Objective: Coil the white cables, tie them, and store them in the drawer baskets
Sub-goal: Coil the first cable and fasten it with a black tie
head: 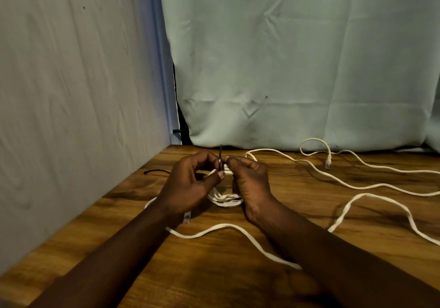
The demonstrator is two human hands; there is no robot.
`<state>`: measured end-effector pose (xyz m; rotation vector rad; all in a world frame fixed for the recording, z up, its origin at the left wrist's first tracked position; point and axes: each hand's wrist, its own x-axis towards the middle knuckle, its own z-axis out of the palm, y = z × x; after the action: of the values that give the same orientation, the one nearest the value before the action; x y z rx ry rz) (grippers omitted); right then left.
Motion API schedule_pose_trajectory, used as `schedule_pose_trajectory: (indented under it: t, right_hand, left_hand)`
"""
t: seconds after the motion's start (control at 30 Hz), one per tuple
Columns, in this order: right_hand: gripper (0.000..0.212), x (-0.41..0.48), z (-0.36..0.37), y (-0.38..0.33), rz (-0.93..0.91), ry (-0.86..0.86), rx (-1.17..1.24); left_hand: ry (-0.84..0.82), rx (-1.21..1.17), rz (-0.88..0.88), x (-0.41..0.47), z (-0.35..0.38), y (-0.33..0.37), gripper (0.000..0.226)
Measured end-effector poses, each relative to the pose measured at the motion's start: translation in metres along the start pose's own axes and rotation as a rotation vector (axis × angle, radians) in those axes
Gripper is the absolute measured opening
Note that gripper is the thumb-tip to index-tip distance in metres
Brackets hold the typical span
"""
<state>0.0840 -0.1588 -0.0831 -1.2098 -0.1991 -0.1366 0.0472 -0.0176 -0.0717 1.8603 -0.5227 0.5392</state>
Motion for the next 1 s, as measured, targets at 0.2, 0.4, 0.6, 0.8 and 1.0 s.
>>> schedule_pose_trajectory:
  t: [0.2, 0.4, 0.6, 0.8, 1.0]
  right_hand:
    - [0.011, 0.004, -0.005, 0.002, -0.074, -0.032, -0.071]
    - [0.005, 0.003, -0.007, 0.003, -0.079, -0.078, -0.054]
    - [0.004, 0.005, -0.004, 0.005, -0.041, 0.013, -0.023]
    - [0.009, 0.006, -0.001, 0.009, -0.105, 0.082, -0.133]
    - [0.017, -0.003, 0.003, 0.009, -0.149, 0.072, -0.222]
  left_hand:
    - [0.005, -0.066, -0.034, 0.002, 0.000, -0.005, 0.006]
    - [-0.031, -0.170, -0.066, 0.003, -0.005, -0.006, 0.005]
    - [0.132, -0.188, -0.088, 0.006, -0.006, -0.001, 0.006]
    - [0.173, -0.421, -0.174, 0.009, -0.011, 0.004, 0.010]
    - [0.239, -0.431, -0.194, 0.009, -0.004, 0.004, 0.021]
